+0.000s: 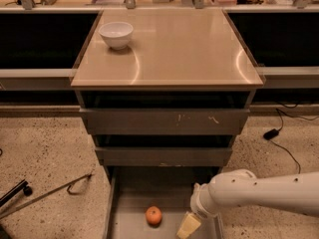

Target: Pick orange from bottom drawer and place on counter

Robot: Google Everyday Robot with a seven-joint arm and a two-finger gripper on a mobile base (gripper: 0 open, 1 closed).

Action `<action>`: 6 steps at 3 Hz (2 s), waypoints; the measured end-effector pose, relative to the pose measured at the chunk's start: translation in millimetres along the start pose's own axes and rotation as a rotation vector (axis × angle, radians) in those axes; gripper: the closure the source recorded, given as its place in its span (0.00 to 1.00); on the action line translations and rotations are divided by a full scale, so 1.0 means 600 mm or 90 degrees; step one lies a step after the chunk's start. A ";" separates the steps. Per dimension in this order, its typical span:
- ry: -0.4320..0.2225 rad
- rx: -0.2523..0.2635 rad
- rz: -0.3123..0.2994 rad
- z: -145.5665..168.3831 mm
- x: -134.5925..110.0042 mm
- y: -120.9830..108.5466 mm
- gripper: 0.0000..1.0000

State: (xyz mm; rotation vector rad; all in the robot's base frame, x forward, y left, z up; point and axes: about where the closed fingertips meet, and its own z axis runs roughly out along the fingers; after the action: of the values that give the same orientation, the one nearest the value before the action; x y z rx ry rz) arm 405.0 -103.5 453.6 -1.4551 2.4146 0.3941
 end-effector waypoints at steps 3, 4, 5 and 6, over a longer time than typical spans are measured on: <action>-0.042 0.016 0.013 0.061 -0.018 -0.013 0.00; -0.044 -0.002 0.023 0.181 -0.003 -0.009 0.00; -0.056 -0.004 0.028 0.294 -0.011 -0.017 0.00; -0.071 -0.007 0.046 0.375 -0.008 -0.016 0.00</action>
Offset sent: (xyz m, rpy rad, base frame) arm 0.0134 0.0090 -0.0006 0.0199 -0.0364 -0.0185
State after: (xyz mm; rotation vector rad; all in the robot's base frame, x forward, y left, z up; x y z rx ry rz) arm 439.7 -18.8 247.5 -1.3172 2.3836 0.4919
